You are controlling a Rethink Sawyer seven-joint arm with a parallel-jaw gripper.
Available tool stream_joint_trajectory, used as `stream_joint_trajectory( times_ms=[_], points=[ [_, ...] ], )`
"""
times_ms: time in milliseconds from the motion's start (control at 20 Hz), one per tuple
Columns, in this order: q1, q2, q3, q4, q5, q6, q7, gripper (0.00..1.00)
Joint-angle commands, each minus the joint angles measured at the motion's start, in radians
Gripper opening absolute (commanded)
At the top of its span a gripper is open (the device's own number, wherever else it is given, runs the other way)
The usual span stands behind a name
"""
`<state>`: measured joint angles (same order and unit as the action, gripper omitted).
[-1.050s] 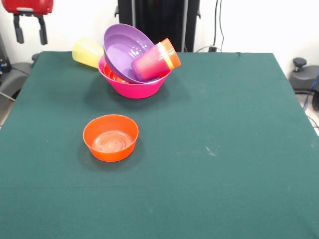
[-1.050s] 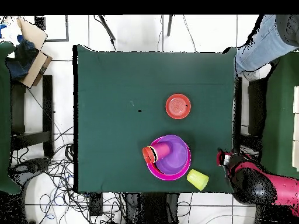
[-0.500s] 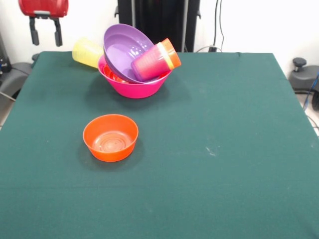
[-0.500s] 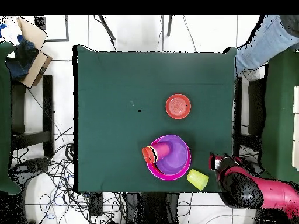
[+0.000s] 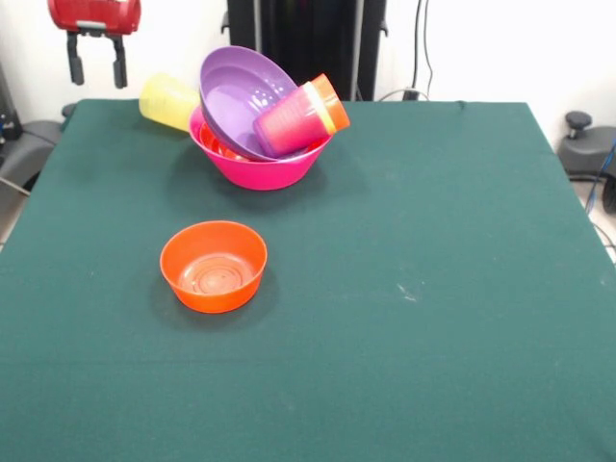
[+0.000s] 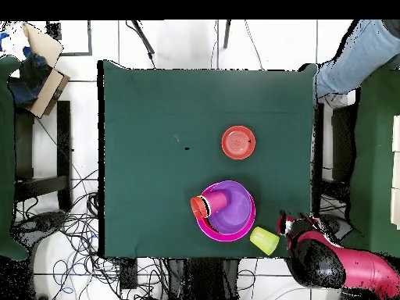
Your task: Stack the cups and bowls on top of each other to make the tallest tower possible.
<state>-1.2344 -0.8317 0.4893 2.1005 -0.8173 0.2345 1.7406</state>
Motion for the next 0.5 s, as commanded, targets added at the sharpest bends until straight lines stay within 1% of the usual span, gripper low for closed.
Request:
stream_joint_trajectory(
  times_ms=[50, 350, 500],
  points=[
    [0.071, 0.055, -0.093, 0.084, -0.089, -0.067, 0.091, 1.0],
    [0.131, 0.073, -0.156, 0.088, -0.08, -0.119, 0.113, 1.0],
    [0.156, 0.069, -0.157, 0.094, -0.053, -0.119, 0.11, 1.0]
  ],
)
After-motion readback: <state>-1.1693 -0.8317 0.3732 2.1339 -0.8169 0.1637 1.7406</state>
